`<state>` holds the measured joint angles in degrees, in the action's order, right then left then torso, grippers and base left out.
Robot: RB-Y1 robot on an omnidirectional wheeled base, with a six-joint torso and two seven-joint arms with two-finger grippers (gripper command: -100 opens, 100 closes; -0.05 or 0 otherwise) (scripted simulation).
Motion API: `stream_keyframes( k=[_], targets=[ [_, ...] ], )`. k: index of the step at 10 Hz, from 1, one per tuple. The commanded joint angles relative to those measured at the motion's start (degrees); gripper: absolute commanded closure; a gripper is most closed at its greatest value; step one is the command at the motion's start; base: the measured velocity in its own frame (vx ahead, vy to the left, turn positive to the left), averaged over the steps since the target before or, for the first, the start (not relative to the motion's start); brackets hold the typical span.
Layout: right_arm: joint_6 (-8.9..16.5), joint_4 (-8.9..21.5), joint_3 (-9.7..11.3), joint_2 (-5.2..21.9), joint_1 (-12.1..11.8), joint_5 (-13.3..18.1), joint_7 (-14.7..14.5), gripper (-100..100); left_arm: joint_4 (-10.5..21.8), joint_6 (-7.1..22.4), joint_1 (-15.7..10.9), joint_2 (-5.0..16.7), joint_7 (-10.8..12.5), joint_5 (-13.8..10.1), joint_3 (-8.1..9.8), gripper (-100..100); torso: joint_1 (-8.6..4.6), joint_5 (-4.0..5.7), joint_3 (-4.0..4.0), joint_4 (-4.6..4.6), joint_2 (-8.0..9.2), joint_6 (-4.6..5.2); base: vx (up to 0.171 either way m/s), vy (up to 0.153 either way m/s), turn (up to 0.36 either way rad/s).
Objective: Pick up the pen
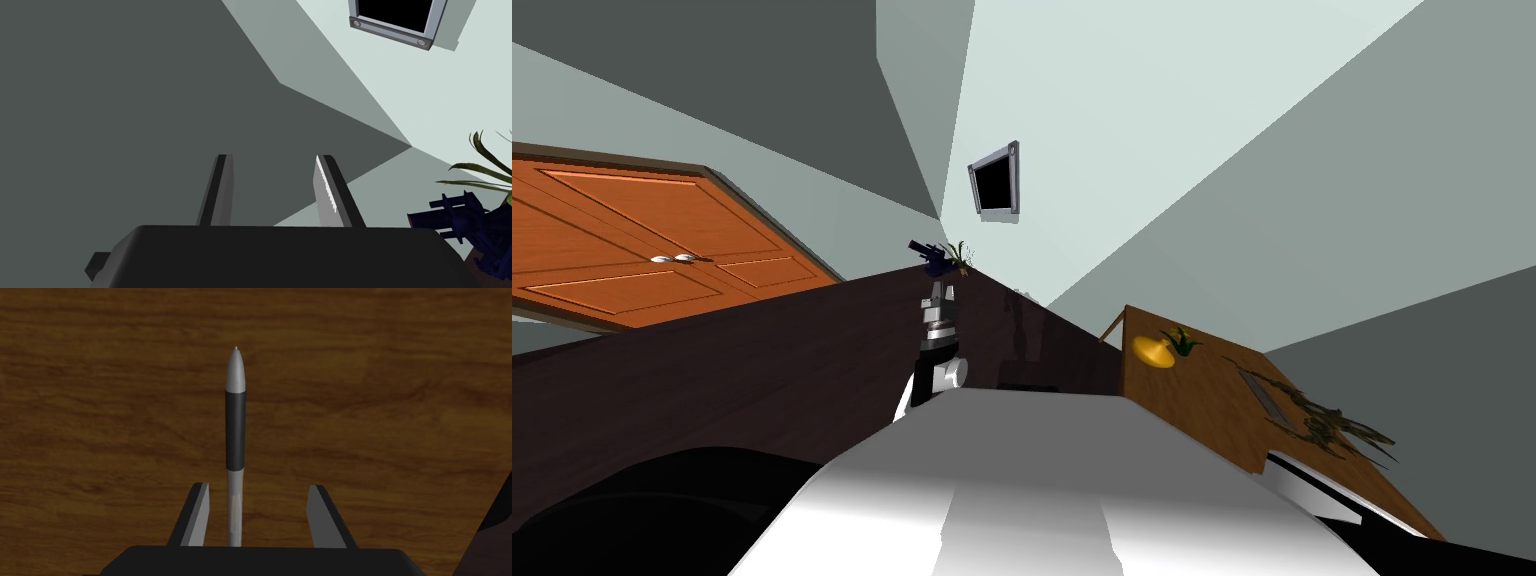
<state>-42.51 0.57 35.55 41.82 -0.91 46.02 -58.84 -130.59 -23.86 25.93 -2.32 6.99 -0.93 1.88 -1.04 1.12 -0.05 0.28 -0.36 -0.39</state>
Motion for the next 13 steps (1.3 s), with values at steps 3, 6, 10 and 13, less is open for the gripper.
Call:
stream_keyframes(
  k=[3, 6, 10, 13],
  targets=[
    [-0.01, 0.00, -0.02, 0.05, 0.04, -0.02, 0.03, 100, 0.00, 0.00, 0.00, 0.00, 0.00, 0.00, 0.00, 0, -0.08, 0.09, 0.05, 0.01, 0.10, 0.03, 0.002, -0.001, 0.004],
    [0.80, -0.54, 0.42, 0.31, -0.53, 0.53, 1.93, 100, 0.00, 0.00, 0.00, 0.00, 0.00, 0.00, 0.00, 0, -0.10, 0.10, 0.07, 0.01, 0.13, 0.04, -0.006, 0.001, 0.009],
    [0.14, -2.11, 1.35, 1.77, 0.64, 2.72, 6.44, 100, 0.00, 0.00, -0.01, 0.00, 0.00, 0.00, 0.00, 0, -0.08, 0.10, 0.21, 0.06, 0.38, 0.09, -0.058, 0.011, 0.042],
    [-0.36, -4.55, 2.04, 2.87, 1.52, 4.36, 9.82, 100, 0.00, 0.00, -0.01, 0.00, 0.00, 0.00, 0.00, 0, -0.05, 0.09, 0.28, 0.09, 0.49, 0.09, -0.082, 0.013, 0.035]
  ],
)
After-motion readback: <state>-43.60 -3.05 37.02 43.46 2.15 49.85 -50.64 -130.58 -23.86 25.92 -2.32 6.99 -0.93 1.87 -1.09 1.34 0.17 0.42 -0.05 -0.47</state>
